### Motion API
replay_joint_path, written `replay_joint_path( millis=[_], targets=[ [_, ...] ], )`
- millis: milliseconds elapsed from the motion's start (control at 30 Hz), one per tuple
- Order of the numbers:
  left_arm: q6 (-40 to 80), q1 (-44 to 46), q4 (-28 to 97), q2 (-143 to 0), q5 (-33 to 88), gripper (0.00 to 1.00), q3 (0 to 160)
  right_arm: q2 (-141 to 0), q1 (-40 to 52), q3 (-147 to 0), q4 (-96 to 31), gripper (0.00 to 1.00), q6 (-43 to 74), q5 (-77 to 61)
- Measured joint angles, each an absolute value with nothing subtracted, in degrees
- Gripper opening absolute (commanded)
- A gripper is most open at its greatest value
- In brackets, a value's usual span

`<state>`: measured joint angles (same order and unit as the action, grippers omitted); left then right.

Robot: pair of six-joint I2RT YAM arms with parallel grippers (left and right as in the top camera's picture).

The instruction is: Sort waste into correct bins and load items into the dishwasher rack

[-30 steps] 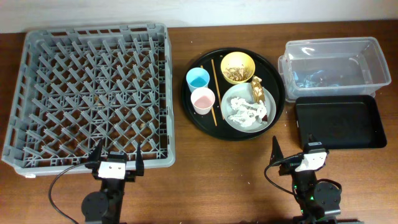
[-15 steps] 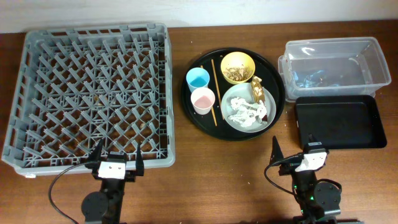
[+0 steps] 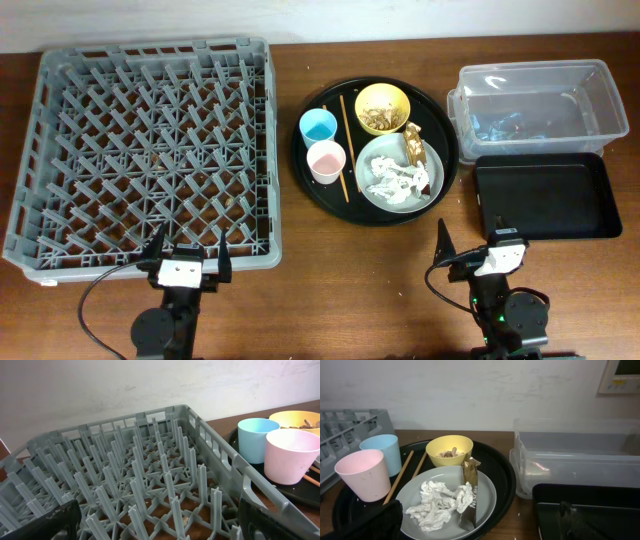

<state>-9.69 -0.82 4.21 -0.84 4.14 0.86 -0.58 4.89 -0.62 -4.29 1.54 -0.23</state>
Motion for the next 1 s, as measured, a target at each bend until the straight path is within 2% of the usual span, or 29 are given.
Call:
replay_joint_path(
  millis=[533, 833, 1000],
  targets=[
    [-9.67, -0.82, 4.23, -0.84, 4.14, 0.99, 0.86, -0.58, 4.89, -1.78, -4.84, 0.99, 1.52, -1.37],
    [-9.67, -0.82, 4.21, -0.84, 4.14, 0.99, 0.86, -1.41, 4.89, -10.37, -10.15, 0.98, 1.54, -1.61],
    [-9.67, -0.82, 4.23, -0.84, 4.14, 0.99, 0.86, -7.11, 4.89, -16.58, -14.46, 0.98, 0.12, -1.78]
  ],
)
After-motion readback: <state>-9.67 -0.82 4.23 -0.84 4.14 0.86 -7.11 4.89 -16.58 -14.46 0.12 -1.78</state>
